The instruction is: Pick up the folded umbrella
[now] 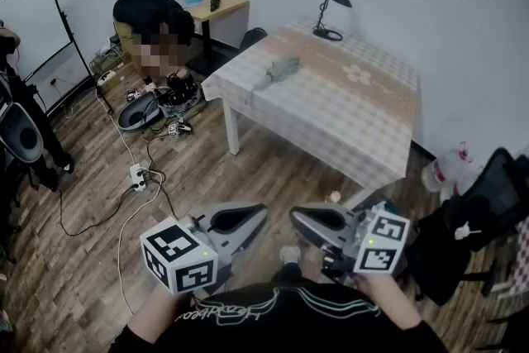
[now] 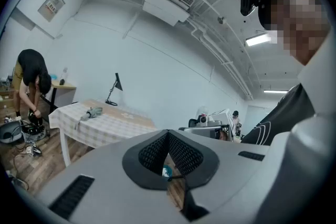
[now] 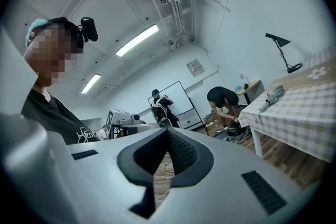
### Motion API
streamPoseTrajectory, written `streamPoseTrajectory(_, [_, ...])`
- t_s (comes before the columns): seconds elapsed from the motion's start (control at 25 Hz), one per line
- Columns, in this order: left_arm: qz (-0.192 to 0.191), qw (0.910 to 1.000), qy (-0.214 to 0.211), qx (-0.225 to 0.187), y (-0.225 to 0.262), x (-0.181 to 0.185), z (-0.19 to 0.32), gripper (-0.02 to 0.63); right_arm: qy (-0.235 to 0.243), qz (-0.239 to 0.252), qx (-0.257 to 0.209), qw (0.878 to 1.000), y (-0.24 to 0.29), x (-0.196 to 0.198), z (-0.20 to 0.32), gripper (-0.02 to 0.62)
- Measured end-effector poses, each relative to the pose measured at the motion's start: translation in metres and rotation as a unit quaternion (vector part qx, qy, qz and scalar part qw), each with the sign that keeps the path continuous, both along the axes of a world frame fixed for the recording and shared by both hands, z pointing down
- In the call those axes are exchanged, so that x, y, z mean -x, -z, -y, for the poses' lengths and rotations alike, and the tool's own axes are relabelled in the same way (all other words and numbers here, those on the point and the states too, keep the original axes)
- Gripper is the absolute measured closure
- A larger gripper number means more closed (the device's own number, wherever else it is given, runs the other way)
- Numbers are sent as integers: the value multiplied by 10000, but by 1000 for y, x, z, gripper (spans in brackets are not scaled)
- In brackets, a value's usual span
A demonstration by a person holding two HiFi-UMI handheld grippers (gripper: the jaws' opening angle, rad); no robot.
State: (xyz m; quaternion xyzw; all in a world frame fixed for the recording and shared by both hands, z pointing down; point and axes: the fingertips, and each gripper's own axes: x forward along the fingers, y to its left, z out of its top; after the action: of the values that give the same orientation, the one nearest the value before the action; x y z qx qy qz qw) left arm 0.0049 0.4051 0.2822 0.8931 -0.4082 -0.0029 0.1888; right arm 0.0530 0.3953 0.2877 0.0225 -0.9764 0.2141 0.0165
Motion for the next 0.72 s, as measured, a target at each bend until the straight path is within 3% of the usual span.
streamPoseTrajectory(0.72, [-37, 9999, -24, 137, -9, 8, 15, 609, 103, 61, 147, 9998, -5, 19, 16, 584])
